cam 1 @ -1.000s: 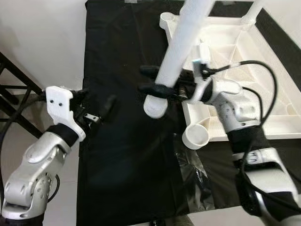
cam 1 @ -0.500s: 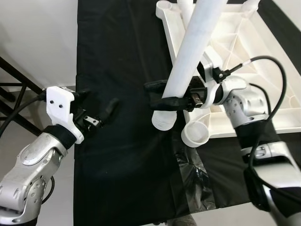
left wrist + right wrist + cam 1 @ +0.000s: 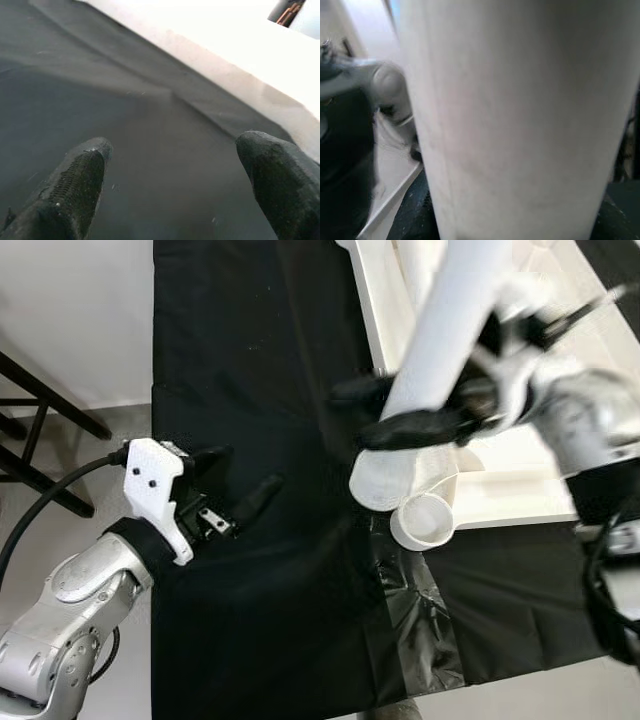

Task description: Building children table

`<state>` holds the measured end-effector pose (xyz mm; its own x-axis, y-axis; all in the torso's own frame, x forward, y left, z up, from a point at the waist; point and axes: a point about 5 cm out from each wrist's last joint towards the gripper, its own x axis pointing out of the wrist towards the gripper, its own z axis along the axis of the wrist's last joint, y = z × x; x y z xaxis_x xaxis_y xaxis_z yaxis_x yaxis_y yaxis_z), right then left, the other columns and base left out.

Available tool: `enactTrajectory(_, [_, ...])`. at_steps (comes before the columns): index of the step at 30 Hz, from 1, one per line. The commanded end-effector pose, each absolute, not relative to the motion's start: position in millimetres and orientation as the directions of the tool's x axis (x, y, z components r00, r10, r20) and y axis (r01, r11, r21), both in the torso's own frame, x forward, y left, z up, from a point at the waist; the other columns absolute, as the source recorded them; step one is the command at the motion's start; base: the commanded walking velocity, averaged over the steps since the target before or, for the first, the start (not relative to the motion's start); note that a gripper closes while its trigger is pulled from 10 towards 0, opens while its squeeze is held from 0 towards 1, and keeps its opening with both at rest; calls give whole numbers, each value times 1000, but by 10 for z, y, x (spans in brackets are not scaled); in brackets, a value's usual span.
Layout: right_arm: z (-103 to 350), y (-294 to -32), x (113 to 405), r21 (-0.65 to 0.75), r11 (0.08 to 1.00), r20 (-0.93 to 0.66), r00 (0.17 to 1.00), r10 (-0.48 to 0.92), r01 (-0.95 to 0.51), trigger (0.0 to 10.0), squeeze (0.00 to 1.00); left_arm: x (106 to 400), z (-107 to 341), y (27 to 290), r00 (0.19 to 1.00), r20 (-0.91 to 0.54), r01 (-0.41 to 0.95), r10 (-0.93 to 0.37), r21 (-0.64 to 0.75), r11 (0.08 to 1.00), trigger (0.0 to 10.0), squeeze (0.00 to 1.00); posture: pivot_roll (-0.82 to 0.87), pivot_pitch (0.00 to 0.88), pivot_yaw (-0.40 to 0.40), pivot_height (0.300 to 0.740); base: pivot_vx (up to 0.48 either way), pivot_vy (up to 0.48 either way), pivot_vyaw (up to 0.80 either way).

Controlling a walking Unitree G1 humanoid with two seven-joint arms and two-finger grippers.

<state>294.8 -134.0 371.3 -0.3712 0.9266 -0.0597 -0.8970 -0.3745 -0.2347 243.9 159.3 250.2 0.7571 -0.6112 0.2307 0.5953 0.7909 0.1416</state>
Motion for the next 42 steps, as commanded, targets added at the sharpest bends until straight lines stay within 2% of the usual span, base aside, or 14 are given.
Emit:
enactTrajectory(1, [3571, -1319, 2877, -187, -426, -132, -408, 904, -885, 10000, 0, 2429, 2449, 1562, 752, 205, 609, -626, 146, 780, 10000, 0, 17, 465, -105, 740, 0, 0, 0])
enactTrajectory(2, [3571, -1319, 2877, -187, -426, -132, -408, 904, -885, 10000, 0, 2429, 2449, 1562, 752, 205, 609, -626, 146, 780, 10000, 0, 17, 465, -105, 740, 0, 0, 0])
enactTrajectory(4, [3387, -1344, 2848, -147, -435, -235, -395, 888, -888, 10000, 0, 2447, 2446, 1561, 755, 209, 606, -622, 142, 783, 10000, 0, 11, 463, -101, 740, 0, 0, 0])
enactTrajectory(9, [3297, -1384, 2857, -137, -421, -286, -371, 883, -897, 10000, 0, 2441, 2442, 1551, 755, 210, 606, -621, 140, 783, 10000, 0, 12, 454, -95, 740, 0, 0, 0])
enactTrajectory(20, [3255, -1518, 2895, -116, -376, -322, -323, 890, -919, 10000, 0, 2471, 2496, 1574, 745, 214, 616, -631, 142, 775, 10000, 0, 15, 445, -81, 740, 0, 0, 0])
enactTrajectory(23, [3236, -1564, 2873, -105, -373, -321, -323, 890, -922, 10000, 0, 2445, 2501, 1537, 717, 201, 650, -667, 151, 745, 10000, 0, 15, 443, -77, 740, 0, -465, 0])
enactTrajectory(27, [3230, -1581, 2861, -102, -372, -306, -327, 894, -923, 10000, 0, 2452, 2507, 1522, 720, 203, 645, -664, 156, 748, 10000, 0, 13, 442, -76, 740, 0, -465, 0])
enactTrajectory(36, [3165, -1462, 2866, -126, -409, -266, -366, 892, -904, 10000, 0, 2511, 2516, 1482, 727, 225, 633, -648, 143, 760, 10000, 0, 2, 431, -84, 740, 0, 0, 0])
enactTrajectory(38, [3098, -1377, 3003, -199, -374, -258, -320, 912, -906, 10000, 0, 2523, 2523, 1475, 733, 236, 623, -638, 143, 769, 10000, 0, -1, 428, -94, 740, 0, 0, 0])
enactTrajectory(42, [3059, -1253, 3090, -248, -327, -223, -275, 935, -912, 10000, 0, 2528, 2519, 1487, 741, 238, 612, -628, 144, 778, 10000, 0, -2, 427, -100, 740, 0, 0, 0])
